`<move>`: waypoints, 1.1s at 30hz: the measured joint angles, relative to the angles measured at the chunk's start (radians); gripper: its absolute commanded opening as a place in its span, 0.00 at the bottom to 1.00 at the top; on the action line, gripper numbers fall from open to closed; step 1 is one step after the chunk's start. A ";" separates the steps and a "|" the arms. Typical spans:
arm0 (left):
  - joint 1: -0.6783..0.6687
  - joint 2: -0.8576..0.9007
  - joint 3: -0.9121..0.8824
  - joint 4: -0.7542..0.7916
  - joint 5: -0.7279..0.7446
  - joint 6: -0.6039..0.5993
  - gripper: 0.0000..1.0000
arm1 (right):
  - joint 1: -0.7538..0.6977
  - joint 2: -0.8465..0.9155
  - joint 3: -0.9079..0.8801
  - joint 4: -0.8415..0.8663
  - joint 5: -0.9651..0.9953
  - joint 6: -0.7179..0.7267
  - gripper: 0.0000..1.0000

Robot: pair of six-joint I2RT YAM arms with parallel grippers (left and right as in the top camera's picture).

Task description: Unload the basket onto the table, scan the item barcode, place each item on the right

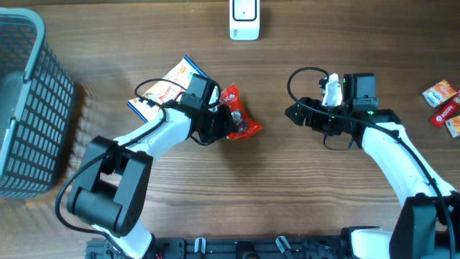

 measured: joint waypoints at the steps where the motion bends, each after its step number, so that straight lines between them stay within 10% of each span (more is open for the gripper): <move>1: 0.000 -0.003 0.007 -0.023 -0.003 0.000 0.04 | 0.000 0.000 0.000 0.000 0.000 0.000 0.79; 9: -0.023 -0.084 0.139 -0.316 -0.155 0.042 0.04 | 0.000 0.000 0.000 0.000 0.000 -0.002 0.78; 13: -0.121 -0.136 0.292 -0.528 -0.470 0.061 0.04 | 0.000 0.000 0.000 0.000 0.008 -0.011 0.78; 22: -0.341 -0.103 0.332 -0.627 -0.954 0.118 0.04 | -0.001 0.000 0.000 0.025 0.061 -0.012 0.78; 33: -0.499 0.134 0.336 -0.636 -1.067 0.089 0.11 | -0.105 0.000 0.000 0.023 0.026 -0.043 0.80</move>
